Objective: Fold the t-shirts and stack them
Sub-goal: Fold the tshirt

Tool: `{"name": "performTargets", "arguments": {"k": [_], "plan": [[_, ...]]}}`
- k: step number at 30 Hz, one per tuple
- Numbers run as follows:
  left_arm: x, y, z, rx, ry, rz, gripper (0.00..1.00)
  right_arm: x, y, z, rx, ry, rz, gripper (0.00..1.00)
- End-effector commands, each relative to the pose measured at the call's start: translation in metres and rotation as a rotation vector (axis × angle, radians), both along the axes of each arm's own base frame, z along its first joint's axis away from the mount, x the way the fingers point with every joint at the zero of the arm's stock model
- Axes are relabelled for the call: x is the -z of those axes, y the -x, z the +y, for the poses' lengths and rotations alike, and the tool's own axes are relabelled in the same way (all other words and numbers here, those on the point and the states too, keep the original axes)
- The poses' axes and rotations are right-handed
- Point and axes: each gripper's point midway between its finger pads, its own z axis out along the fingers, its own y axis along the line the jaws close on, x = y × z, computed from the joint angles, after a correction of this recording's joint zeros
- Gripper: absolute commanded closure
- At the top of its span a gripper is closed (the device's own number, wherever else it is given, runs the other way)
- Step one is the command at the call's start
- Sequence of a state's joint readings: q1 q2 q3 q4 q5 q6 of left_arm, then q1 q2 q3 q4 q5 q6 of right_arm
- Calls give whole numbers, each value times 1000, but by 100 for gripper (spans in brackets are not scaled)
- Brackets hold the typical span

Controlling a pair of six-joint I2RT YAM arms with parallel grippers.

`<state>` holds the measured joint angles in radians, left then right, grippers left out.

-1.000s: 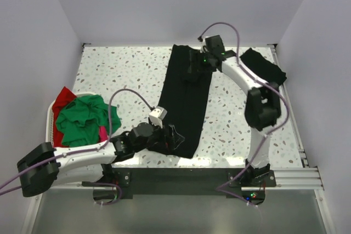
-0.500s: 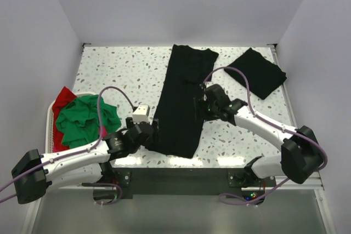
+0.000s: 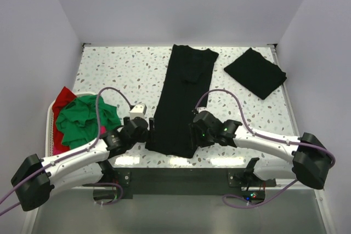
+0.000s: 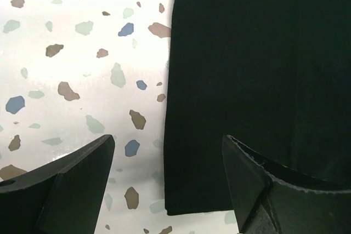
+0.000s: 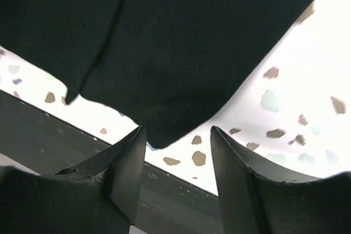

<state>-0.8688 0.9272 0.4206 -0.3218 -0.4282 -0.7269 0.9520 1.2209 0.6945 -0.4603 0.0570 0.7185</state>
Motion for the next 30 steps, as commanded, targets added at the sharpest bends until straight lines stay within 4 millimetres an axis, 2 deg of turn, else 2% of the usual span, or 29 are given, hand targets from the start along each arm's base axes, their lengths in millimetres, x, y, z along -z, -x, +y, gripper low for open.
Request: {"name": "performTargets", "arguments": {"k": [1, 8, 19, 28, 30], "plan": [[-6, -1, -9, 60, 25, -16, 16, 9, 13, 9, 41, -26, 54, 47], [-3, 1, -8, 64, 27, -10, 16, 16, 26, 21, 27, -28, 79, 50], [1, 2, -7, 65, 12, 6, 16, 38, 42, 10, 35, 42, 141, 58], [4, 7, -12, 85, 15, 38, 16, 44, 44, 2, 55, 82, 140, 77], [9, 11, -13, 99, 7, 70, 16, 46, 45, -1, 62, 88, 141, 84]]}}
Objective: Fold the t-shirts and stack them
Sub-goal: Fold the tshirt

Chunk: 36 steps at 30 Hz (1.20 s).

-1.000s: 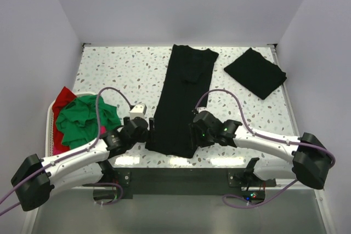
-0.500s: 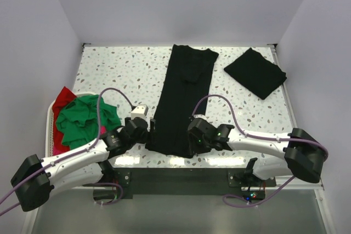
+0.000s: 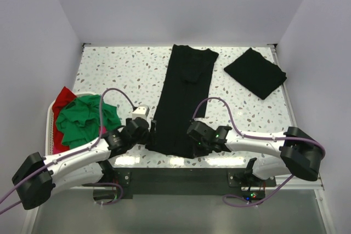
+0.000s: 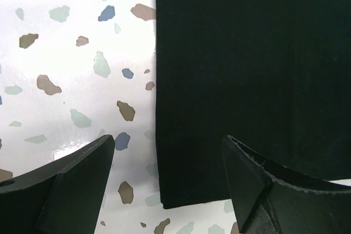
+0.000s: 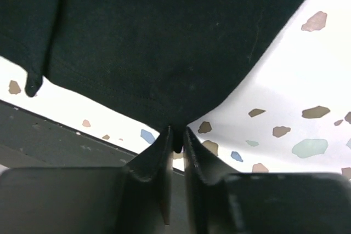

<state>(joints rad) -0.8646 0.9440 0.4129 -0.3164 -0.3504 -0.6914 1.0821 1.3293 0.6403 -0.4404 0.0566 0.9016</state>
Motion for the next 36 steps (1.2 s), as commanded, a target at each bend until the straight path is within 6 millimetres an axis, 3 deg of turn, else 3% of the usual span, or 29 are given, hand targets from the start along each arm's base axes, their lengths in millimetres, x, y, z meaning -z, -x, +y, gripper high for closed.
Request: {"name": "performTargets", "arguments": {"k": [1, 4, 9, 17, 25, 36], "plan": [[-2, 3, -8, 26, 2, 28, 16, 5, 0, -7, 32, 24, -7, 87], [8, 7, -2, 3, -64, 53, 16, 6, -1, -13, 47, 49, -11, 96], [9, 15, -6, 20, -38, 74, 20, 5, -3, -26, 63, 103, -32, 100], [0, 28, -19, 80, 75, 77, 39, 7, -5, -38, 73, 155, -48, 100], [20, 35, -17, 91, -2, 143, 46, 8, -3, -42, 83, 141, -54, 100], [19, 46, -30, 170, 56, 161, 60, 10, -4, -42, 84, 152, -59, 100]]}}
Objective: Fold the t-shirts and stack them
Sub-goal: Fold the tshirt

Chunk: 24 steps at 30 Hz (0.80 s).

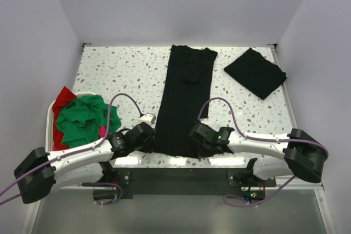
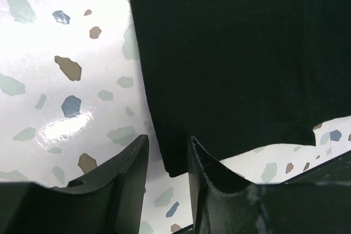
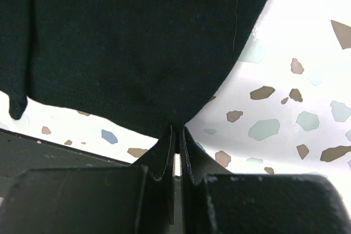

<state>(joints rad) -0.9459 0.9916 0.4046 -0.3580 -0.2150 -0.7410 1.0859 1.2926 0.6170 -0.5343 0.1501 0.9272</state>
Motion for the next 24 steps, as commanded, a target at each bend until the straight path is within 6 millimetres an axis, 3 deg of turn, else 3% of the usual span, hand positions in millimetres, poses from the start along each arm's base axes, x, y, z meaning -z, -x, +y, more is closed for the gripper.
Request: {"name": "performTargets", "arguments": {"k": [1, 7, 13, 17, 19, 24], "plan": [[2, 6, -10, 41, 27, 15, 62, 4, -4, -12, 28, 48, -29, 100], [14, 11, -7, 55, -34, 46, 71, 1, -5, -12, 36, 46, -35, 100], [14, 12, -12, 81, -13, 41, 79, 2, -7, -9, 37, 45, -37, 100], [11, 12, -15, 88, 8, 31, 89, 0, -8, -9, 36, 50, -42, 100], [11, 12, -15, 88, 11, 29, 100, -3, -10, -10, 41, 53, -49, 100], [1, -5, -22, 35, 56, -45, 100, -18, -16, -12, 49, 34, -99, 100]]}}
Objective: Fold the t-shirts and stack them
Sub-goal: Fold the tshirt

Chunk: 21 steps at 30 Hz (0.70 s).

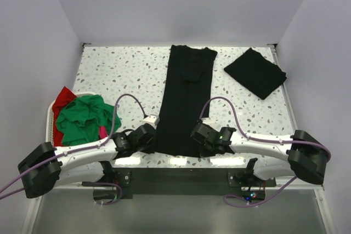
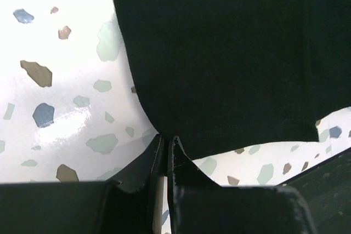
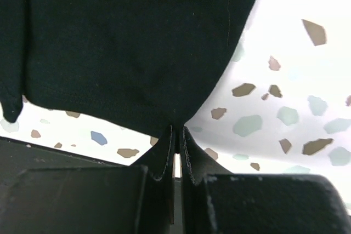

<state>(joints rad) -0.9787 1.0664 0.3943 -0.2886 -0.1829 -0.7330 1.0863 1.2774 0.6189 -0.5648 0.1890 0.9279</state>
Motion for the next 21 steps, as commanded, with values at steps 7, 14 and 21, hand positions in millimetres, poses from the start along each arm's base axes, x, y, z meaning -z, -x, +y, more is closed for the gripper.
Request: {"name": "performTargets", "arguments": {"k": [7, 14, 21], "plan": [[-47, -52, -23, -97, 132, -229, 100, -47, -39, -6, 62, 14, -205, 100], [-97, -87, -46, -75, 258, -355, 100, -82, -90, -12, 110, -31, -341, 100], [-119, -133, -58, -70, 302, -414, 100, -108, -139, -20, 130, -21, -423, 100]]}}
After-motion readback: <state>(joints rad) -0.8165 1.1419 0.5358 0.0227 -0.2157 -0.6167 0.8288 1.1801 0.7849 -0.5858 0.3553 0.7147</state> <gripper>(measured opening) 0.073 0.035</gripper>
